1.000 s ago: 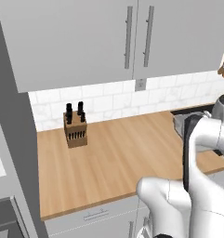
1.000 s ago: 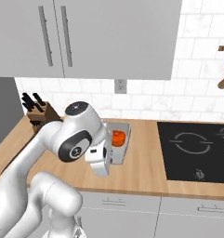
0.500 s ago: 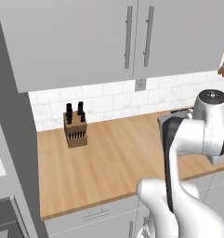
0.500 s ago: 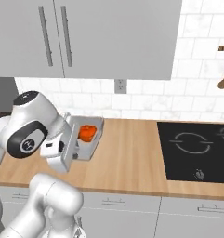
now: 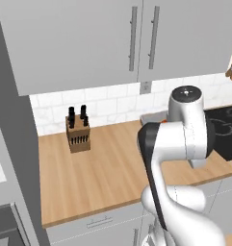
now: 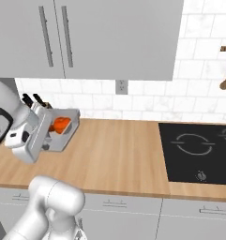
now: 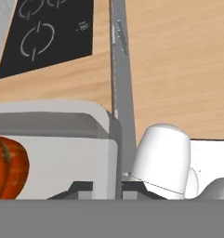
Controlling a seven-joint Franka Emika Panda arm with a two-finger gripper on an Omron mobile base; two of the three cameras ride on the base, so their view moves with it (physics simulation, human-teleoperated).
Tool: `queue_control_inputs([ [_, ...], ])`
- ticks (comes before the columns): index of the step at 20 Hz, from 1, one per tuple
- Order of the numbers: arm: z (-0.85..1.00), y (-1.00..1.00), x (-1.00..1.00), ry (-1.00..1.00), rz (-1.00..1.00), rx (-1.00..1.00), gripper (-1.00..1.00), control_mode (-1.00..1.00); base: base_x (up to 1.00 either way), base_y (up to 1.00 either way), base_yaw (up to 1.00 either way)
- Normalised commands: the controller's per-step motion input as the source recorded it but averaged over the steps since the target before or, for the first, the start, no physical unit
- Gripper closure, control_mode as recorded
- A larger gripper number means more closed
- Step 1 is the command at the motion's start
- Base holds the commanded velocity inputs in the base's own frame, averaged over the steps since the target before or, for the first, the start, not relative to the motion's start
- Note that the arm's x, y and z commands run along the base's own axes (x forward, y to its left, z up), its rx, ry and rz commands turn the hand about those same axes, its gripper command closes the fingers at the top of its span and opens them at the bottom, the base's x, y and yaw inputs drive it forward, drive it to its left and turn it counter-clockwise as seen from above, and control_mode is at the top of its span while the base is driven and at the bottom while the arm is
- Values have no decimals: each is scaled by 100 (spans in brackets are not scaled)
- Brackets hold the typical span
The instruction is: Take the meat container that has the shrimp and place it on the second highest rack of the freezer. Then take the vegetable container that has the squash and carrot and place it on the highest rack of the freezer.
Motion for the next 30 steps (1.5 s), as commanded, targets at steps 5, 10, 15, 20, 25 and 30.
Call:
queue_control_inputs([
  [5,21,20,0,1,0,0,100,-100,0,0,0],
  [10,0,0,-9,0,6,1,100,-100,0,0,0],
  [15,0,0,-11,0,7,0,100,-100,0,0,0],
  [20,0,0,0,0,0,0,100,100,-80,0,20],
  [25,0,0,0,0,0,0,100,100,-97,-9,62],
  [30,0,0,0,0,0,0,100,100,-36,11,97],
])
